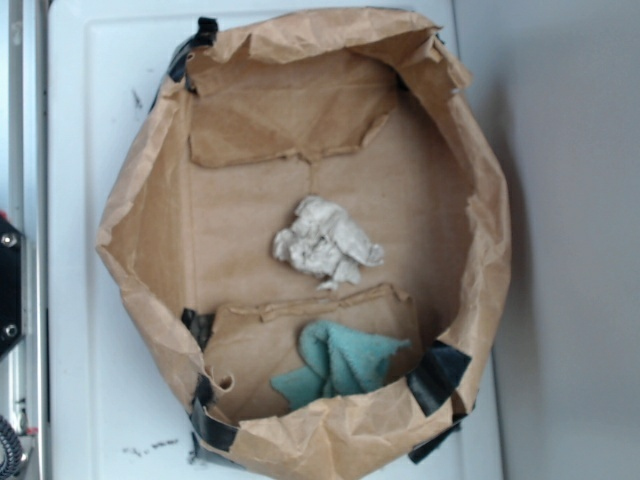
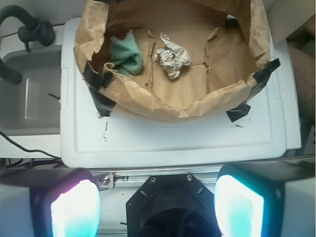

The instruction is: Grab the blue cloth.

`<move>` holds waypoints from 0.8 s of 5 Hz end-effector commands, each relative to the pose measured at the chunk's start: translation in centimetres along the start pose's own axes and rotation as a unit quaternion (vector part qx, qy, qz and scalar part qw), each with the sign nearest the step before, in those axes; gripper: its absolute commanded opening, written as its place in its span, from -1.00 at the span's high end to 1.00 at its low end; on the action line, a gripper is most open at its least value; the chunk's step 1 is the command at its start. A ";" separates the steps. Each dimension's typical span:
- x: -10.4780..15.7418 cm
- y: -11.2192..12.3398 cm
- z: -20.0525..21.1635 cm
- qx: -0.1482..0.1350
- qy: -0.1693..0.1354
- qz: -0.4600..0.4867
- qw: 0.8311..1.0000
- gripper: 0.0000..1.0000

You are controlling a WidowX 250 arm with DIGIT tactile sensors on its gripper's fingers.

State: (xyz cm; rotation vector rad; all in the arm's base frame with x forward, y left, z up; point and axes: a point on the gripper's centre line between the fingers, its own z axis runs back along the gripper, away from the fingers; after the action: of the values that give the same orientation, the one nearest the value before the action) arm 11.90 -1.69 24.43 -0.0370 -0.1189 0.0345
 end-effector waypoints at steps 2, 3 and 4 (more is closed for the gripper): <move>5.1 1.6 -0.1 0.002 -0.025 0.014 1.000 -1.00; 10.3 2.6 0.4 0.002 -0.075 -0.037 0.996 -1.00; 15.0 2.3 -1.0 0.014 -0.124 -0.165 0.978 -1.00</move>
State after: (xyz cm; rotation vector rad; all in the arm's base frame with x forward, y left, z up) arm 26.73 1.22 23.05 -0.0060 -0.3206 -0.3240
